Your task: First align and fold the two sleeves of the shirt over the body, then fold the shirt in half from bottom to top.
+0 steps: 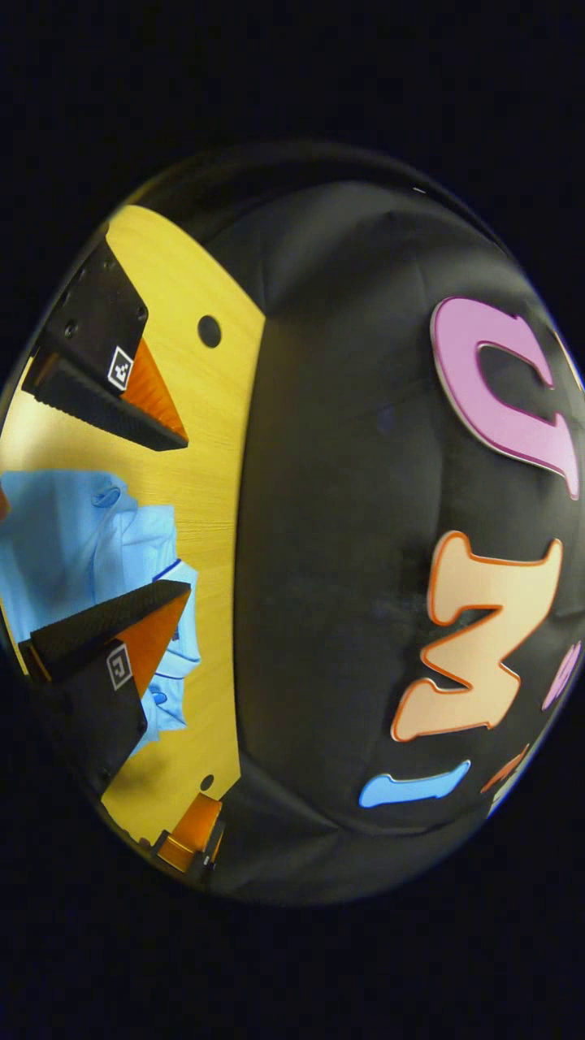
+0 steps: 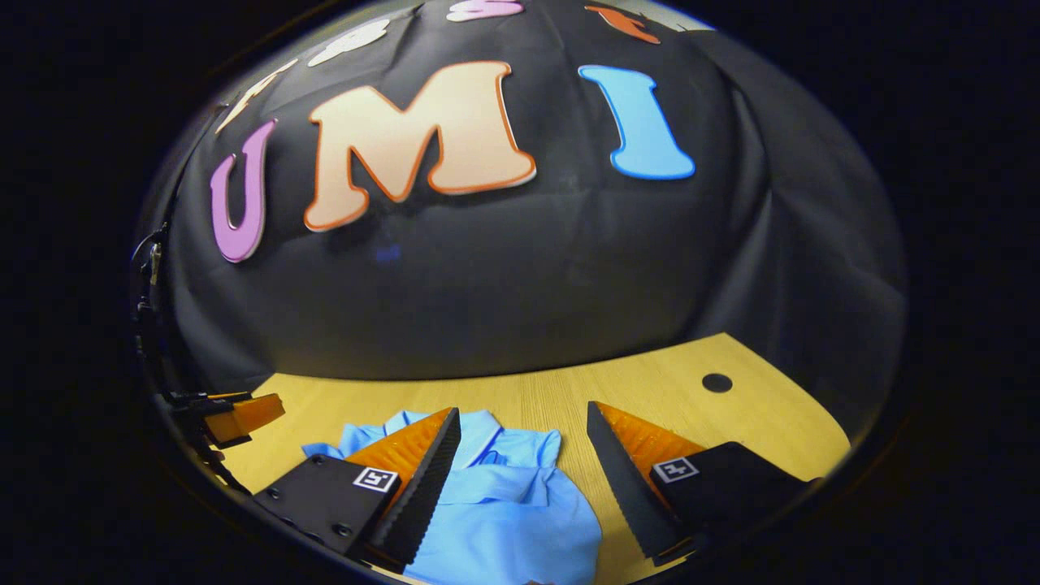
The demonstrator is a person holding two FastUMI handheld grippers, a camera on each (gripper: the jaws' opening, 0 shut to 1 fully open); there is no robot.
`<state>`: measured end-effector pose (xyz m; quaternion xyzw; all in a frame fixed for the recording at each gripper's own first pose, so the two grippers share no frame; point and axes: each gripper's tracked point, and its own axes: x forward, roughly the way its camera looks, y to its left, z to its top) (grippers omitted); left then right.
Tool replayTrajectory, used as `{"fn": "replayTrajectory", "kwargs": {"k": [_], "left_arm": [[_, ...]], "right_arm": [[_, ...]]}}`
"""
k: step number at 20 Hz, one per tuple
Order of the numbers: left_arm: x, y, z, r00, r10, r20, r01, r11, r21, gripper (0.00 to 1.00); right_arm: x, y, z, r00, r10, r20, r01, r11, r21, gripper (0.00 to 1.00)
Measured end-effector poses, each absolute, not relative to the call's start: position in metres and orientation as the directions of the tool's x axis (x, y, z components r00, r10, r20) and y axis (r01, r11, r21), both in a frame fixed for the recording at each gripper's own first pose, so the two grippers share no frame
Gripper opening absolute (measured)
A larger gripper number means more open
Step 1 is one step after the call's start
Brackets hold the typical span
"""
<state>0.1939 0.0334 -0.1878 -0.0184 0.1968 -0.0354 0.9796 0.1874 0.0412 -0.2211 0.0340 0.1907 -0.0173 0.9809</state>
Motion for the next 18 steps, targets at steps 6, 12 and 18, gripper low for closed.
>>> {"fn": "replayTrajectory", "kwargs": {"k": [6, 12, 18], "left_arm": [[0.120, 0.030, -0.082, 0.982, -0.062, -0.180, 0.057, 0.998, -0.029, 0.95], [0.042, 0.023, -0.014, 0.997, -0.070, -0.023, 0.070, 0.998, -0.003, 0.94], [0.011, 0.026, 0.002, 0.999, -0.049, -0.002, 0.049, 0.999, 0.012, 0.94]], "right_arm": [[0.116, 0.043, -0.115, 0.982, -0.002, -0.189, 0.006, 1.000, 0.021, 0.97], [0.041, 0.044, -0.072, 0.994, 0.015, -0.108, -0.012, 1.000, 0.028, 0.97], [0.008, 0.050, -0.052, 0.996, 0.039, -0.082, -0.035, 0.998, 0.051, 0.97]]}}
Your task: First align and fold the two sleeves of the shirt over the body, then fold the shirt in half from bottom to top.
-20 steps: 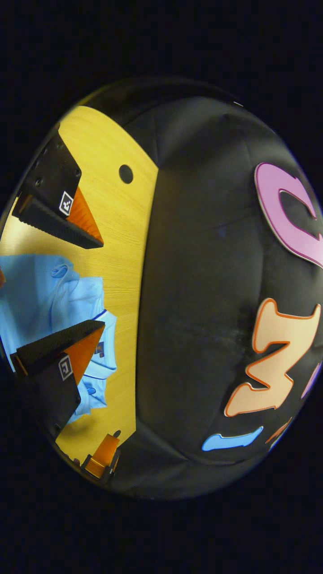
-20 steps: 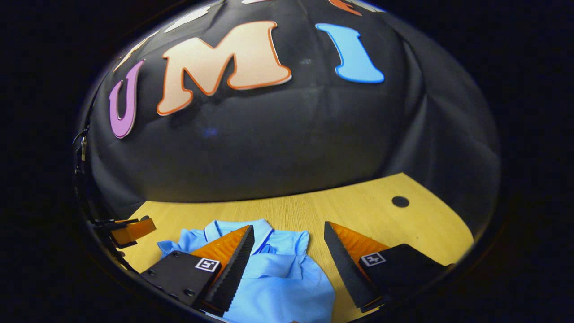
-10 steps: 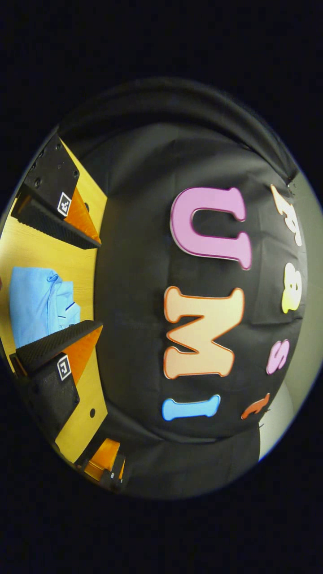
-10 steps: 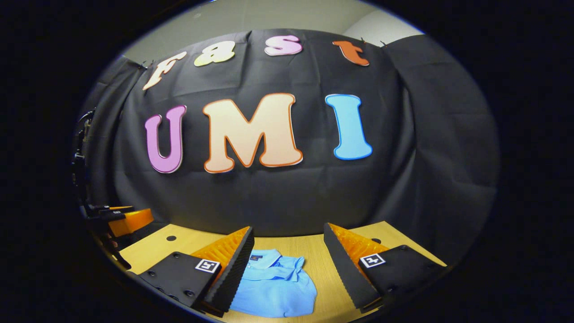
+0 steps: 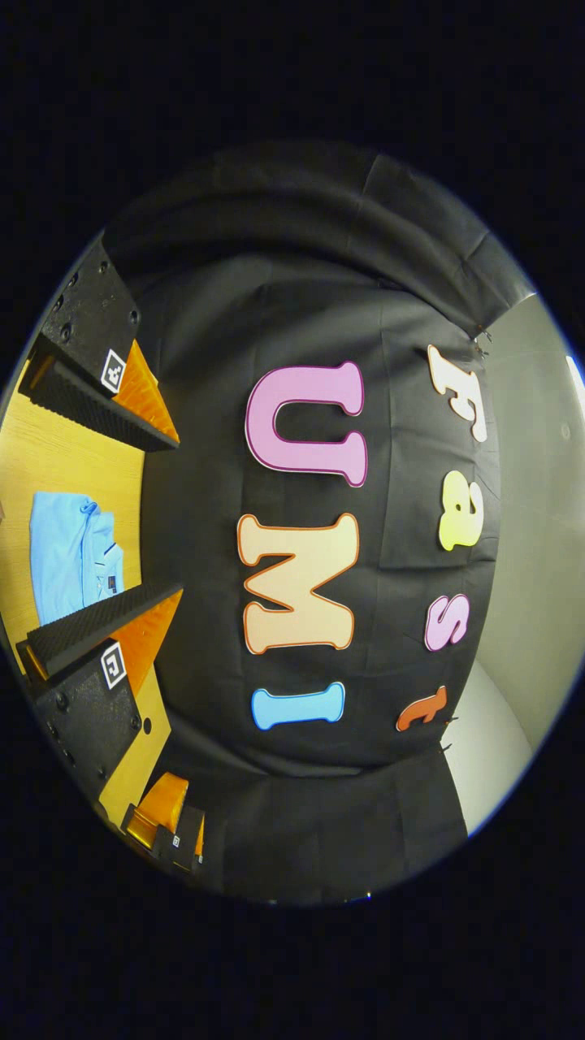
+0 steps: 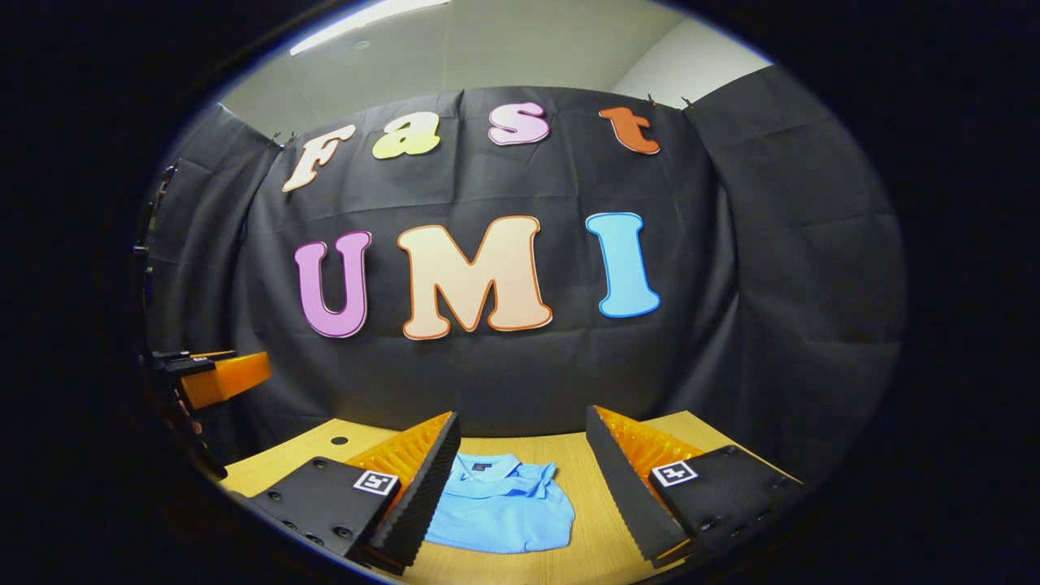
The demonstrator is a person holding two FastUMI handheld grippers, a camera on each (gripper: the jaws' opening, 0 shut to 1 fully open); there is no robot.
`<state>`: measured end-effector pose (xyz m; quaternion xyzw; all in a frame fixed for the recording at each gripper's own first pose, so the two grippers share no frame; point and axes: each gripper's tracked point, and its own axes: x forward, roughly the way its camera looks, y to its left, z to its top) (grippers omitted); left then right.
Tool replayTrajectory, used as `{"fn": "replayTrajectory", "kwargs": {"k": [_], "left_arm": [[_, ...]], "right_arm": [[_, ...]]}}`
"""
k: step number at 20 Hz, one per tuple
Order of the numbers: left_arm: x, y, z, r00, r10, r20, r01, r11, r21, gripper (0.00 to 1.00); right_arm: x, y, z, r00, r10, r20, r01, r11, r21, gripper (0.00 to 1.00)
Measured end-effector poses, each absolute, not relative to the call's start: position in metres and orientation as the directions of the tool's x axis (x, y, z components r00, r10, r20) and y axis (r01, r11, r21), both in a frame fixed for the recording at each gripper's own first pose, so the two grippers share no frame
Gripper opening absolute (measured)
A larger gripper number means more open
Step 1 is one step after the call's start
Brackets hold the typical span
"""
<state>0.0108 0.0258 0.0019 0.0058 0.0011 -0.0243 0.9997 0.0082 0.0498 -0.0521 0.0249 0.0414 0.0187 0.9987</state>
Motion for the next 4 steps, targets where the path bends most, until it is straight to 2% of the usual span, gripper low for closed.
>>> {"fn": "replayTrajectory", "kwargs": {"k": [2, 4], "left_arm": [[0.0074, 0.0241, 0.0049, 0.999, -0.048, -0.003, 0.048, 0.999, -0.001, 0.96], [0.0052, 0.0252, 0.0069, 0.999, -0.044, -0.004, 0.044, 0.999, -0.002, 0.93]], "right_arm": [[0.0030, 0.0491, -0.0450, 0.996, 0.046, -0.070, -0.043, 0.998, 0.046, 0.97], [-0.0018, 0.0514, -0.0415, 0.996, 0.058, -0.066, -0.055, 0.998, 0.042, 0.97]]}}
